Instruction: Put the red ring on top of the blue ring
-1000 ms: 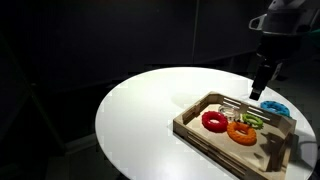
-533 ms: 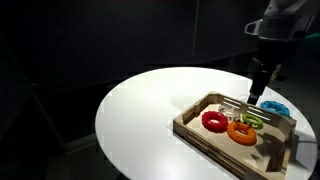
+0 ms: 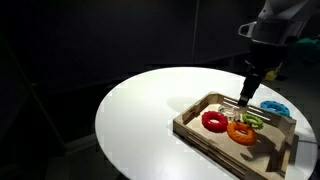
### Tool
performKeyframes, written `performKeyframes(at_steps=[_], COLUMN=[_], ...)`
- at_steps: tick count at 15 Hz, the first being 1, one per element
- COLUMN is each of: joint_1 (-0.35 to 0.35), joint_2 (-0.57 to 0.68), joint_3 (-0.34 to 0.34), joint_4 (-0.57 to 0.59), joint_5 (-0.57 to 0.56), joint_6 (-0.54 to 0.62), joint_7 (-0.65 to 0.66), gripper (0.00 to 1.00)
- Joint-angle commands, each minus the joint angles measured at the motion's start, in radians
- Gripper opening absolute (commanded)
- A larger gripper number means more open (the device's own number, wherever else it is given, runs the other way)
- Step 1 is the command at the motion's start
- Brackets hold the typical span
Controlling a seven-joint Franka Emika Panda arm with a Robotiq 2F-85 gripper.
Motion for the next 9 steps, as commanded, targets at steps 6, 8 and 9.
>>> performKeyframes(at_steps=[6,8,9], joint_1=[0.024,0.026,0.026], joint_2=[0.163,0.202,0.218], joint_3=[0.041,0.042,0.04], joint_4=[0.063,0.074,0.079], joint_5=[-0.036,-0.05,-0.059], joint_6=[0.128,0.131,0.132], joint_7=[-0.014,-0.013,-0.011], gripper=[1.0,1.0,1.0])
